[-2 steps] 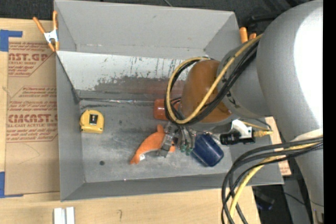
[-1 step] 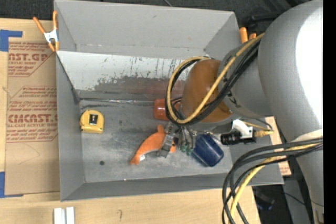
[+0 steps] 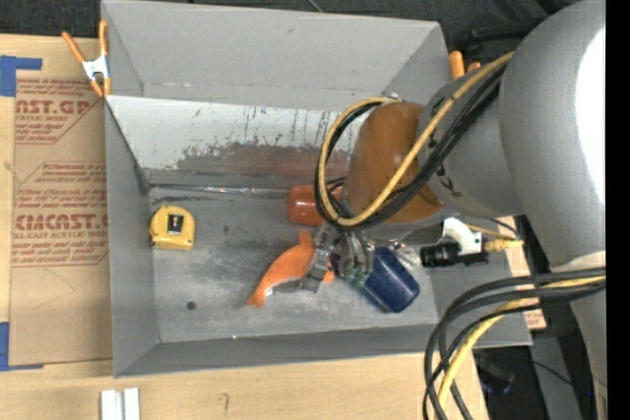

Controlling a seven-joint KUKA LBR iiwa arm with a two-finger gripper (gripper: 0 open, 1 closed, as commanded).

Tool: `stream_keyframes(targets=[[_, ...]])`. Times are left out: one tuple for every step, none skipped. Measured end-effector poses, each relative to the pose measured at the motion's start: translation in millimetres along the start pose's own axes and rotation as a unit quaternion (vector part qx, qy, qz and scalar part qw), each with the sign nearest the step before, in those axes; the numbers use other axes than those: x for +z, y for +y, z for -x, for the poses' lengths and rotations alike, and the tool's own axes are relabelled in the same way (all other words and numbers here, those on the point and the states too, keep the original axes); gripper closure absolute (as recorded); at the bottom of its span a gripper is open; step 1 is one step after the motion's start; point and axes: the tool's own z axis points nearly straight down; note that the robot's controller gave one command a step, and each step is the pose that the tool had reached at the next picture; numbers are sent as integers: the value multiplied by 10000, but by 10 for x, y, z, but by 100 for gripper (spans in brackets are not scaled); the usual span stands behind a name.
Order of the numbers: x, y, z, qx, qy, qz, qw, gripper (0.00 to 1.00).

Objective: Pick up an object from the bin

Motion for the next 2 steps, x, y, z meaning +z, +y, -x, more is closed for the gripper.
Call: stream_keyframes(targets=[[-252, 4, 8, -1, -22, 10, 10000, 100], [-469, 10, 20, -3, -57, 28, 10000, 100]])
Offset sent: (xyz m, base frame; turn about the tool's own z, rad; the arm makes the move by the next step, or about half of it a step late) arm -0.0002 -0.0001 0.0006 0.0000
